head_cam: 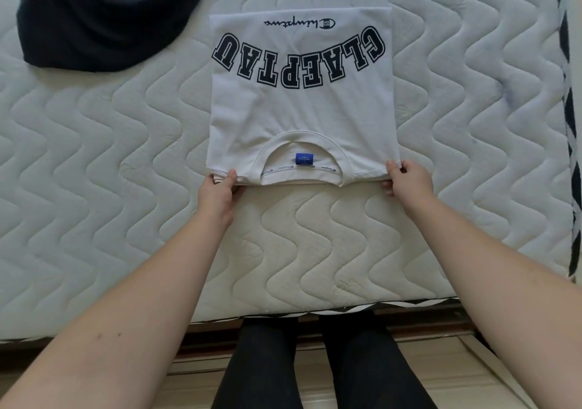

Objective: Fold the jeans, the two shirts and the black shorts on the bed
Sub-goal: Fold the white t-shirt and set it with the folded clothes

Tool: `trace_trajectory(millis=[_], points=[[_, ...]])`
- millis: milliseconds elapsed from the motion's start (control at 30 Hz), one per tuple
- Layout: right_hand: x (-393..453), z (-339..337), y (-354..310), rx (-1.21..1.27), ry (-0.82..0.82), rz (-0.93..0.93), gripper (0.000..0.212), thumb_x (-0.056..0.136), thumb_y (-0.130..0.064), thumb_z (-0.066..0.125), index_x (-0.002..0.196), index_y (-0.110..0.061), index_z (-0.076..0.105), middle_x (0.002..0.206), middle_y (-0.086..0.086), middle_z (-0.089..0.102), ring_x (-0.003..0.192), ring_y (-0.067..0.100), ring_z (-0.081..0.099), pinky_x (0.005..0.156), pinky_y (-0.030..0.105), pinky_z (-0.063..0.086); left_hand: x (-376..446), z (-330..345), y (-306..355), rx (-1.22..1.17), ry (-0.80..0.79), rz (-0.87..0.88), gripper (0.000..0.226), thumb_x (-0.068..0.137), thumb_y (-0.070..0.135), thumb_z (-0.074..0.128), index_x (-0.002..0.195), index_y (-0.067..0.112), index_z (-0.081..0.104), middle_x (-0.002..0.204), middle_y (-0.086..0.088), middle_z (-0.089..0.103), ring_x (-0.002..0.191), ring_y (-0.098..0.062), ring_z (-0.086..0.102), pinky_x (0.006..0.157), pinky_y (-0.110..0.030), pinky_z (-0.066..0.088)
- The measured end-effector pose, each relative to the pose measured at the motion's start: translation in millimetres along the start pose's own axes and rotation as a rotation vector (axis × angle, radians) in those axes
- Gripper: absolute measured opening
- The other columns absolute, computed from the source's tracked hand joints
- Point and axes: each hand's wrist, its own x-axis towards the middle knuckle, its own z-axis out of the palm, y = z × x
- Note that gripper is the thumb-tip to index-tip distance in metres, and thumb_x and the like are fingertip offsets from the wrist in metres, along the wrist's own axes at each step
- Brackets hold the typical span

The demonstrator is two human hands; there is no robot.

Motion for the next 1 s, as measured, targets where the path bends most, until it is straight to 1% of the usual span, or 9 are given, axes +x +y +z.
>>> trace_trajectory(millis=[100, 233, 300, 400, 567, 700, 800, 900, 1000], points=[[-9.5, 5.6, 9.0, 0.031, -0.041, 0.023, 0.023, 0.098, -0.026, 0.055, 0.090, -0.006, 0.062, 0.082, 0.014, 0.065, 0.064, 0.020, 0.064, 0.069, 0.046, 0.058, -2.8, -3.3, 3.8, -0.071, -0.008, -0.023, 0.009, 0.099, 0.010, 0.056, 0.100, 0.018, 0.059, 0.099, -0.003, 0.066, 0.089, -0.016, 0.065, 0.074, -0.028, 0.057], [-20.3, 13.1, 21.4, 0.062, -0.045, 0.055, 0.026, 0.097, -0.025, 0.059, 0.074, -0.014, 0.057, 0.078, 0.012, 0.063, 0.061, 0.020, 0.065, 0.062, 0.039, 0.056, -2.6, -3.8, -1.1, -0.088, -0.080, -0.065, 0.013, 0.100, 0.010, 0.055, 0.107, 0.017, 0.061, 0.104, -0.003, 0.068, 0.093, -0.017, 0.066, 0.077, -0.029, 0.057], [-24.8, 16.8, 24.1, 0.056, -0.025, 0.066, 0.027, 0.096, -0.026, 0.060, 0.071, -0.016, 0.055, 0.072, 0.008, 0.063, 0.065, 0.025, 0.067, 0.065, 0.042, 0.056, -0.9, -3.5, -1.6, -0.062, -0.082, -0.079, 0.014, 0.100, 0.007, 0.053, 0.105, 0.017, 0.061, 0.099, -0.002, 0.068, 0.088, -0.015, 0.066, 0.072, -0.028, 0.057], [-32.9, 22.7, 28.1, 0.019, 0.008, 0.092, 0.025, 0.094, -0.030, 0.061, 0.078, -0.010, 0.062, 0.070, 0.004, 0.062, 0.073, 0.033, 0.068, 0.072, 0.046, 0.057, 5.9, -8.1, 4.2, -0.012, -0.086, -0.112, 0.021, 0.100, 0.007, 0.052, 0.119, 0.013, 0.058, 0.100, -0.004, 0.067, 0.090, -0.019, 0.065, 0.080, -0.036, 0.056], [-64.9, 48.7, 39.4, 0.019, 0.035, 0.184, 0.027, 0.091, -0.033, 0.065, 0.069, -0.017, 0.062, 0.065, 0.005, 0.062, 0.065, 0.027, 0.061, 0.079, 0.051, 0.056, 24.1, -22.2, 28.9, 0.106, -0.106, -0.061, 0.034, 0.098, 0.003, 0.054, 0.131, 0.010, 0.055, 0.120, -0.011, 0.065, 0.097, -0.024, 0.065, 0.071, -0.038, 0.059], [-100.4, 83.6, 42.0, 0.066, 0.017, 0.270, 0.024, 0.090, -0.030, 0.064, 0.071, -0.016, 0.062, 0.066, 0.006, 0.064, 0.071, 0.036, 0.067, 0.078, 0.051, 0.057, 32.5, -35.8, 45.5, 0.183, -0.119, 0.042, 0.026, 0.097, 0.001, 0.055, 0.118, 0.016, 0.057, 0.112, -0.007, 0.066, 0.101, -0.026, 0.065, 0.090, -0.048, 0.056], [-127.5, 109.9, 43.3, 0.127, -0.008, 0.322, 0.020, 0.092, -0.026, 0.064, 0.075, -0.015, 0.063, 0.073, 0.011, 0.067, 0.072, 0.031, 0.067, 0.071, 0.044, 0.057, 40.6, -49.7, 61.5, 0.258, -0.150, 0.113, 0.025, 0.093, 0.001, 0.059, 0.106, 0.022, 0.057, 0.114, -0.007, 0.066, 0.110, -0.031, 0.065, 0.093, -0.053, 0.054], [-149.8, 133.6, 39.9, 0.231, -0.046, 0.360, 0.012, 0.094, -0.018, 0.062, 0.087, -0.009, 0.064, 0.071, 0.008, 0.064, 0.056, 0.012, 0.062, 0.051, 0.027, 0.052, 51.5, -61.1, 77.9, 0.336, -0.185, 0.185, 0.029, 0.091, 0.004, 0.062, 0.114, 0.021, 0.057, 0.115, -0.005, 0.065, 0.108, -0.029, 0.065, 0.089, -0.048, 0.057], [-169.5, 157.6, 30.8, 0.317, -0.106, 0.414, 0.015, 0.094, -0.015, 0.062, 0.079, -0.012, 0.060, 0.068, 0.007, 0.061, 0.048, 0.005, 0.060, 0.041, 0.018, 0.047, 62.0, -62.7, 98.7, 0.412, -0.212, 0.245, 0.032, 0.089, 0.005, 0.064, 0.118, 0.018, 0.057, 0.110, -0.004, 0.065, 0.102, -0.025, 0.066, 0.084, -0.044, 0.059]])
